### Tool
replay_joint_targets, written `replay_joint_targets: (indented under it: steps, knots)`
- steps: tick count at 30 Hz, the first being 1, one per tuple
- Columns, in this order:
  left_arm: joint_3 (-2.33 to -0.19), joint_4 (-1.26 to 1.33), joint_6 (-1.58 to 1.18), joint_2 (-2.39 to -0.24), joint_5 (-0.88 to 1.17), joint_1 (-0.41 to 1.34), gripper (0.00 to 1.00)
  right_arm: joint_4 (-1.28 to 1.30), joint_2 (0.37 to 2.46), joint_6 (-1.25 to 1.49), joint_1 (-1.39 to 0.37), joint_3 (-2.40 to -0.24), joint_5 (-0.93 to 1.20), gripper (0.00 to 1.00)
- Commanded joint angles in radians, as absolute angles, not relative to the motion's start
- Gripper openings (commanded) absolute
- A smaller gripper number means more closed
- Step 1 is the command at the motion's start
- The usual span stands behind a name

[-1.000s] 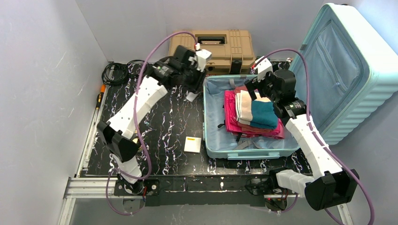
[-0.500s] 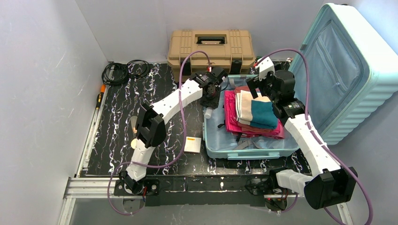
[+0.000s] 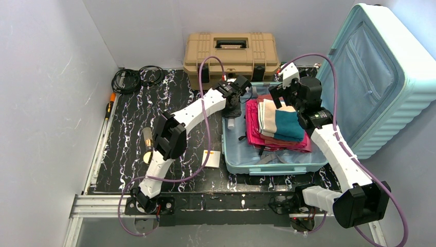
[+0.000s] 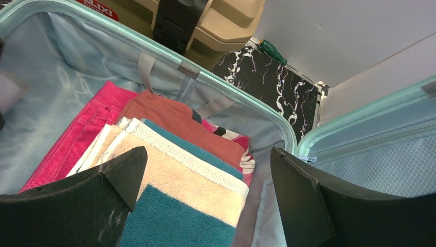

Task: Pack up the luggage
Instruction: Place the personal item in the luggage.

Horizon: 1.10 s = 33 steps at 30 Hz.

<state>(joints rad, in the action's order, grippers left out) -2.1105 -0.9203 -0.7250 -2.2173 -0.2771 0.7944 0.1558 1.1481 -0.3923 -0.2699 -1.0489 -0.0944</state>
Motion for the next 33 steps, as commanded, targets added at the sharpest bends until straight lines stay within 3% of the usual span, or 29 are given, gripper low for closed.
replay_joint_targets:
  steps: [1,3,5,6,16,19,24,29,33]
  knots:
    - [-2.093,-0.921,-0.766,-2.241,-0.37,0.796,0.14,0.117,1.13,-0.395,-0.278,-1.043,-0.091,0.98]
    - [-2.092,-0.918,-0.759,-2.251,-0.376,0.795,0.25,0.117,1.128,-0.397,-0.279,-1.041,-0.092,0.98]
    - [-2.093,-0.915,-0.751,-2.257,-0.377,0.796,0.48,0.117,1.126,-0.399,-0.281,-1.041,-0.092,0.98]
    - [-2.093,-0.914,-0.749,-2.259,-0.377,0.796,0.54,0.117,1.126,-0.4,-0.282,-1.039,-0.091,0.98]
    - [-2.09,-0.893,-0.714,-2.196,-0.365,0.796,0.91,0.114,1.125,-0.405,-0.285,-1.036,-0.089,0.98]
    - [-2.091,-0.866,-0.663,-2.138,-0.34,0.795,0.97,0.114,1.123,-0.407,-0.287,-1.035,-0.089,0.98]
    - [-2.083,-0.804,-0.518,-1.989,-0.3,0.796,0.98,0.106,1.124,-0.41,-0.291,-1.029,-0.094,0.98]
    - [-1.887,-0.628,-0.263,-1.728,-0.332,0.789,0.98,0.106,1.124,-0.41,-0.296,-1.03,-0.095,0.98]
    - [-1.809,-0.707,-0.06,-1.616,-0.377,0.727,0.98,0.11,1.119,-0.408,-0.299,-1.03,-0.093,0.98]
